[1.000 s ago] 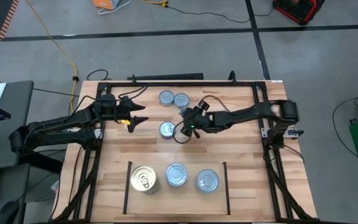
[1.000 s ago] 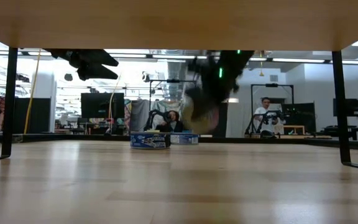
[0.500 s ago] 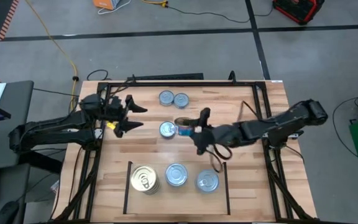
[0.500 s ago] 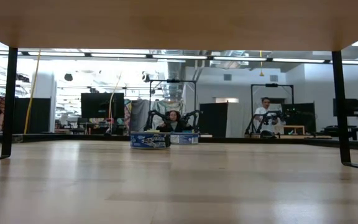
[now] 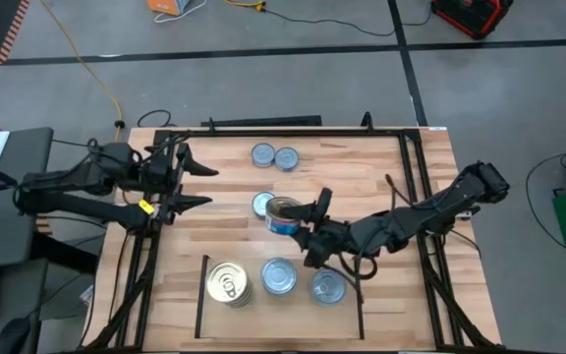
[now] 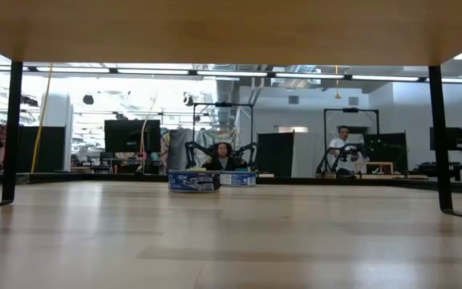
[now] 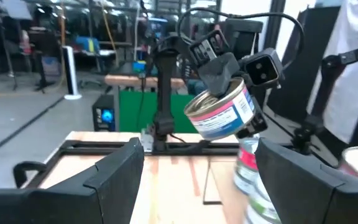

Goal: Stack canned seafood by type on shelf
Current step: Put the blue and pink tuna can on the top of the left stacked tuna cans on the shelf

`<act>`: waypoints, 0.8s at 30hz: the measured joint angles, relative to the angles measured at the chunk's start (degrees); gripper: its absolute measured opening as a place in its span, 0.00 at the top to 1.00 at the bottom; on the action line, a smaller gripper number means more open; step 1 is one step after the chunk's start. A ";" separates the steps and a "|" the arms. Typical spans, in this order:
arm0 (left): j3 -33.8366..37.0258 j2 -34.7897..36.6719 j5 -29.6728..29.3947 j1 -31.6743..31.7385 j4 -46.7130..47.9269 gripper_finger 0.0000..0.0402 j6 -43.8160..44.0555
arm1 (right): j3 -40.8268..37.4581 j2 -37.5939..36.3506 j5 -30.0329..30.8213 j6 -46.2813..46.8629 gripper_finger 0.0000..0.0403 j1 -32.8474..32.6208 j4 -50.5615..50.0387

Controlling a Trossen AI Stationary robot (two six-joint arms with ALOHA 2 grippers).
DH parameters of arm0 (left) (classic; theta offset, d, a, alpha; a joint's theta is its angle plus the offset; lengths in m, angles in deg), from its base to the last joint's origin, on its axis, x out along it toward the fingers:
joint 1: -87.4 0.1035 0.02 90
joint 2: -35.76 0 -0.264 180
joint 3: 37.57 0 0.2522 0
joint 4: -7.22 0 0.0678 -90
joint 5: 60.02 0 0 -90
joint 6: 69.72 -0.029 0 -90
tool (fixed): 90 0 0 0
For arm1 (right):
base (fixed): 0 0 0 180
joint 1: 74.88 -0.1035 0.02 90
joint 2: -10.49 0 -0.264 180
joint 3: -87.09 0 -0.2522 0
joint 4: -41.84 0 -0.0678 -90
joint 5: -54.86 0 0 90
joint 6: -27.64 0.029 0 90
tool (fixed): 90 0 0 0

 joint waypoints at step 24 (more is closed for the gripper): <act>-10.64 -7.41 -22.36 -31.21 7.02 0.27 2.49 | 35.17 21.69 4.27 -9.81 0.48 -7.51 -12.31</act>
